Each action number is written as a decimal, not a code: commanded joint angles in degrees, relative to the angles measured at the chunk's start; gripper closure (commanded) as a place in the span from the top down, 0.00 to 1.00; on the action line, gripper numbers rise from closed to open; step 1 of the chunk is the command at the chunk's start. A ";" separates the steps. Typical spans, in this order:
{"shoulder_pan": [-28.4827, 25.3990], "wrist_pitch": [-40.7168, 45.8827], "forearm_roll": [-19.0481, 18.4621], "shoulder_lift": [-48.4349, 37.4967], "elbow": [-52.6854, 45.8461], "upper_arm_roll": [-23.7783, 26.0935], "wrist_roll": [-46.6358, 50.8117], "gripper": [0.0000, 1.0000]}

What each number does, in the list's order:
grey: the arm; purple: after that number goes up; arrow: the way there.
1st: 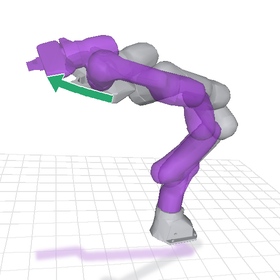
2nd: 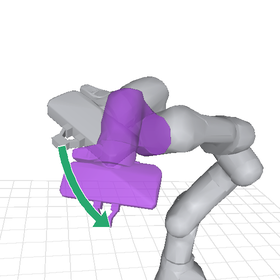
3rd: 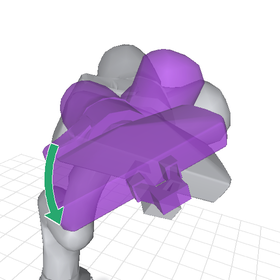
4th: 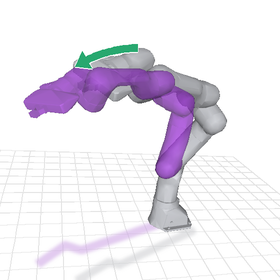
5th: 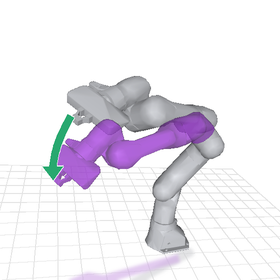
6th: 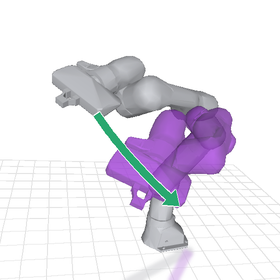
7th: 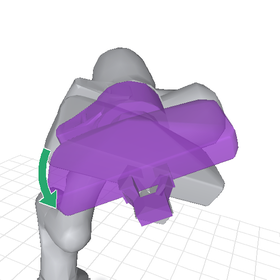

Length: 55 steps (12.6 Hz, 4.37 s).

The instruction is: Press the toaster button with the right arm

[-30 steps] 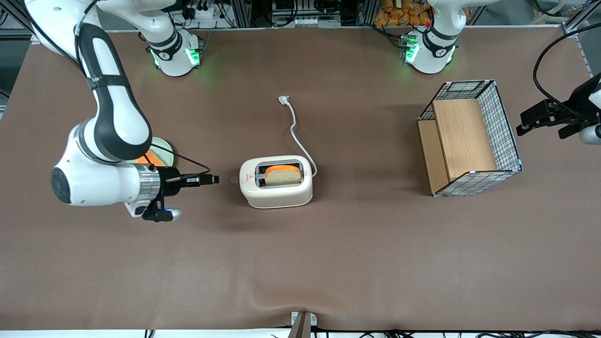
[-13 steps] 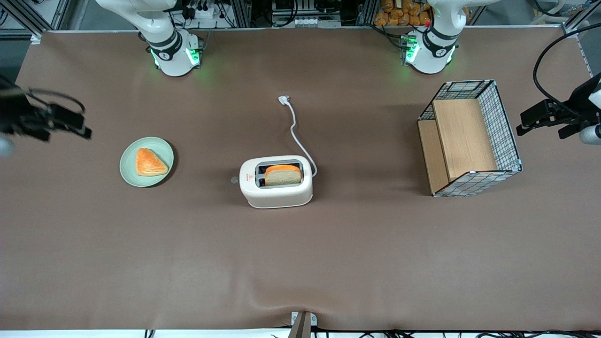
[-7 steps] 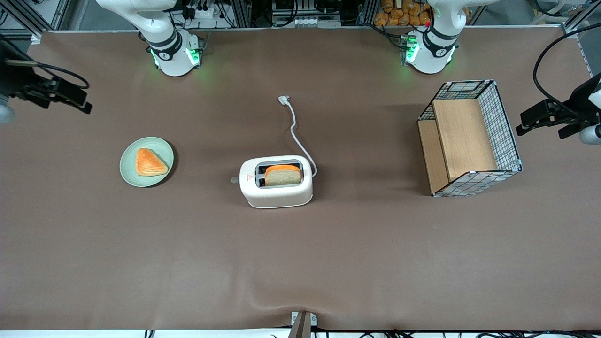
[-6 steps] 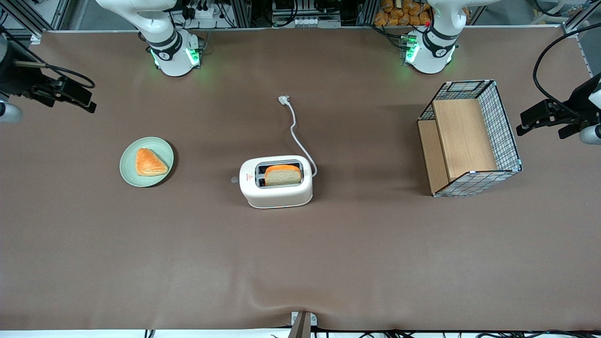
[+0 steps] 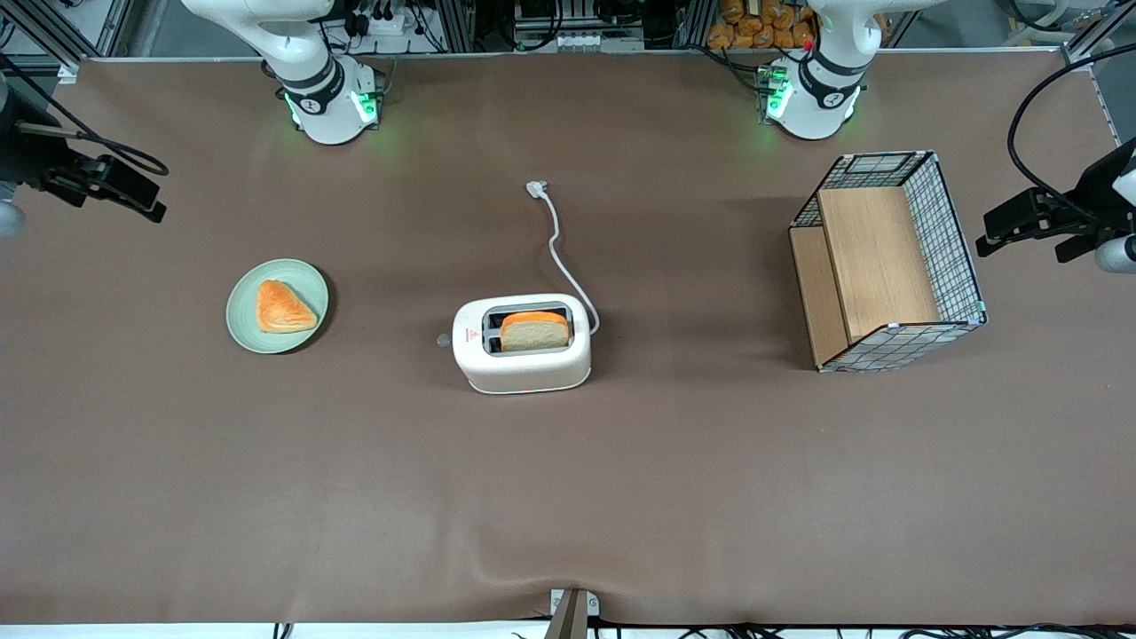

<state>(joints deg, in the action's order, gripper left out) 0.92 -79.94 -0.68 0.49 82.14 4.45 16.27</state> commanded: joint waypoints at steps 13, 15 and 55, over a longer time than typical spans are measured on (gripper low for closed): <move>1.54 -1.10 -0.29 -0.22 -1.46 -3.74 -14.25 1.00; 1.54 -1.36 -0.99 -0.22 -1.28 -3.74 -16.35 1.00; 0.13 -0.75 0.06 0.13 -1.19 -3.39 -14.60 1.00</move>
<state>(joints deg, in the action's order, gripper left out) 1.27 -81.08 -0.73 0.53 81.36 1.19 0.93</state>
